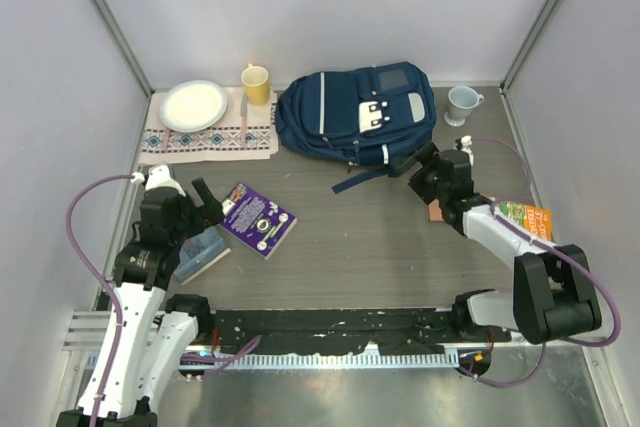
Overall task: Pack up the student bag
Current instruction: Adjust the student bag at the center of the board.
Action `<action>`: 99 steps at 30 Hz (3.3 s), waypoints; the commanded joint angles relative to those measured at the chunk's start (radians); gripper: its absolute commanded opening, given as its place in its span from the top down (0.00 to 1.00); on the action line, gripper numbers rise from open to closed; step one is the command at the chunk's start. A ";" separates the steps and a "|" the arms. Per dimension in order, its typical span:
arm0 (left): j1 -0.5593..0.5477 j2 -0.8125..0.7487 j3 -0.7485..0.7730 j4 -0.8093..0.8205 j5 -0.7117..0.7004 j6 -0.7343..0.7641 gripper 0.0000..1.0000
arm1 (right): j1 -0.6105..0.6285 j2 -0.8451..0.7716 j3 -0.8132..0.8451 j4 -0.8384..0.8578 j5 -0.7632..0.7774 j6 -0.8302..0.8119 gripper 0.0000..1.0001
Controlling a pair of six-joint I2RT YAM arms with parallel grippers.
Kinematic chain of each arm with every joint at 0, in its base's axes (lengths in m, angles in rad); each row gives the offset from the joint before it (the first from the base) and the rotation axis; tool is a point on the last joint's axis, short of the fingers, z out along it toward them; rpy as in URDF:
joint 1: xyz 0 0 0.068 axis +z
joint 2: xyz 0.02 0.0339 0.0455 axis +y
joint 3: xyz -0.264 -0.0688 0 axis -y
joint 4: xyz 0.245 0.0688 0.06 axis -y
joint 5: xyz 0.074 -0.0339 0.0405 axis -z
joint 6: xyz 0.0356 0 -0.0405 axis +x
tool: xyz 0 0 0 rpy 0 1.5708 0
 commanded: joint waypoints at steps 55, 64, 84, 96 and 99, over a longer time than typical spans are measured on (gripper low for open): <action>0.002 0.032 -0.006 0.044 0.111 0.015 0.00 | 0.090 0.472 0.071 0.659 0.284 0.147 0.07; 0.002 0.034 -0.006 0.046 0.112 0.014 0.00 | 0.081 0.388 0.097 0.450 0.339 0.109 0.07; 0.002 0.038 0.000 0.046 0.144 0.025 0.00 | 0.050 0.615 0.158 0.540 0.198 0.168 0.71; -0.001 -0.032 -0.047 0.194 0.383 -0.064 0.00 | 0.059 0.345 0.172 0.418 0.032 0.158 0.99; -0.033 -0.057 -0.129 0.317 0.385 -0.141 0.00 | 0.064 0.232 0.195 0.291 0.063 0.162 0.99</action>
